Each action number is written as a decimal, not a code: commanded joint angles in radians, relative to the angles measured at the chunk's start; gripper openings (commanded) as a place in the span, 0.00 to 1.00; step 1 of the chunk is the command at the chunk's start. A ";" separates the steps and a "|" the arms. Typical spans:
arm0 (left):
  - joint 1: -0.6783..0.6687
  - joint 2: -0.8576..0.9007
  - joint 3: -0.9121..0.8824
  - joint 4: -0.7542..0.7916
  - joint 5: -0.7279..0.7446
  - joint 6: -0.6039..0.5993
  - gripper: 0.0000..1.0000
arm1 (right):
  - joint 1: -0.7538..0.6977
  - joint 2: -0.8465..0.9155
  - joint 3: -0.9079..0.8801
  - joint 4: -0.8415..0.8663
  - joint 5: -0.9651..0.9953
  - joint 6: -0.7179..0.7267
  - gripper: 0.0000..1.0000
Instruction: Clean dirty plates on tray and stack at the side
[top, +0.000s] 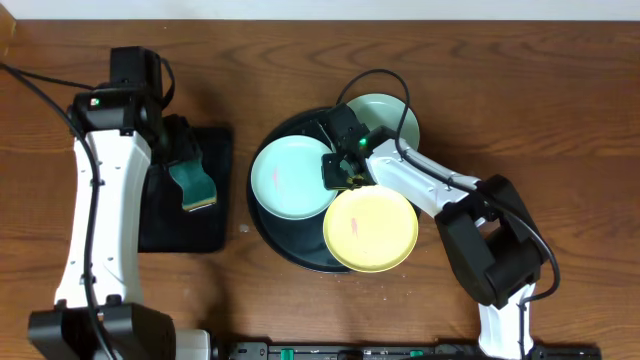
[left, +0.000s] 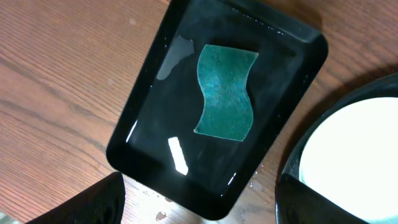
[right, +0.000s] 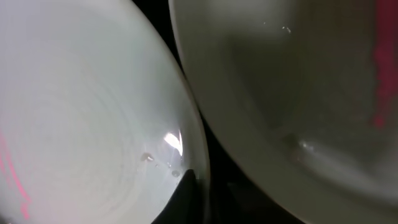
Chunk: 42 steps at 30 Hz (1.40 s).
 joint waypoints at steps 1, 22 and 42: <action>0.002 0.037 -0.001 -0.003 -0.016 -0.005 0.78 | 0.011 0.032 0.018 0.001 0.010 0.008 0.01; 0.013 0.235 -0.186 0.250 0.084 0.114 0.65 | 0.010 0.032 0.018 -0.003 0.010 -0.018 0.01; 0.102 0.363 -0.189 0.307 0.121 0.108 0.41 | 0.010 0.032 0.018 -0.003 0.010 -0.035 0.01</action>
